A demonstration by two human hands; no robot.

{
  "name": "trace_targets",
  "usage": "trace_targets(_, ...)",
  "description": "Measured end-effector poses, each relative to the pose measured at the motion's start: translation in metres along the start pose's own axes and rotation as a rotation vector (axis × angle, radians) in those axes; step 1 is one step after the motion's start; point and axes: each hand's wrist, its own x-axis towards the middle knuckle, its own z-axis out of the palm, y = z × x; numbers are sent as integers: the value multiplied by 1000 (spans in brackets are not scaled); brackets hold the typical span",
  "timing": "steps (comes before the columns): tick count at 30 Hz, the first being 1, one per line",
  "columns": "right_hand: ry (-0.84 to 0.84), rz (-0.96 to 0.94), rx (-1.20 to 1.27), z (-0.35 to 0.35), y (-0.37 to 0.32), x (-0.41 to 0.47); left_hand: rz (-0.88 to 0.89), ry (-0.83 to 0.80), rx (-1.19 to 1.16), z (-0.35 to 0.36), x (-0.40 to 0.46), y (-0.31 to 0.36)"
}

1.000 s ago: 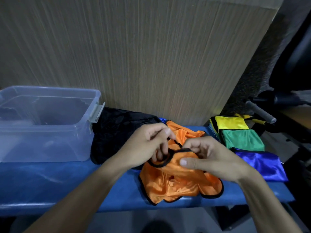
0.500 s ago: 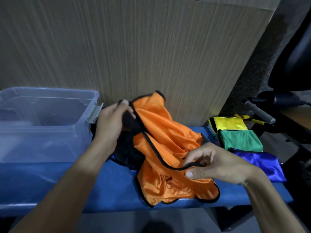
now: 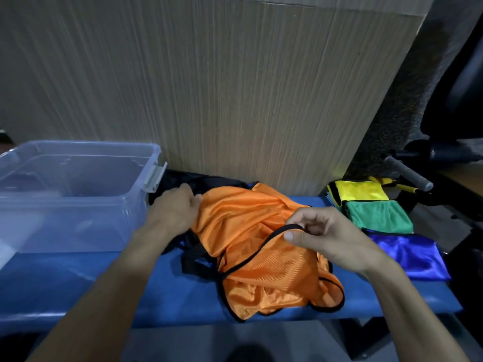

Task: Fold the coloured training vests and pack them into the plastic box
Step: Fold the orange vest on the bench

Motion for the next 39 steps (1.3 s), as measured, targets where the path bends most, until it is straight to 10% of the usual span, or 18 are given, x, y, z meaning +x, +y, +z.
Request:
trace_targets(5,83,-77,142,7,-1,6,-222,-161,-58,36,28,-10)
trace_targets(18,70,-71,-56,13,1,13,-571,-80,-1150,32,36,-22)
trace_targets(33,251,-377,-315,37,-7,26,458,-245,-1015,-12,-49,51)
trace_targets(39,69,-352,-105,39,-11,26,623,-180,-912,-15,-64,51)
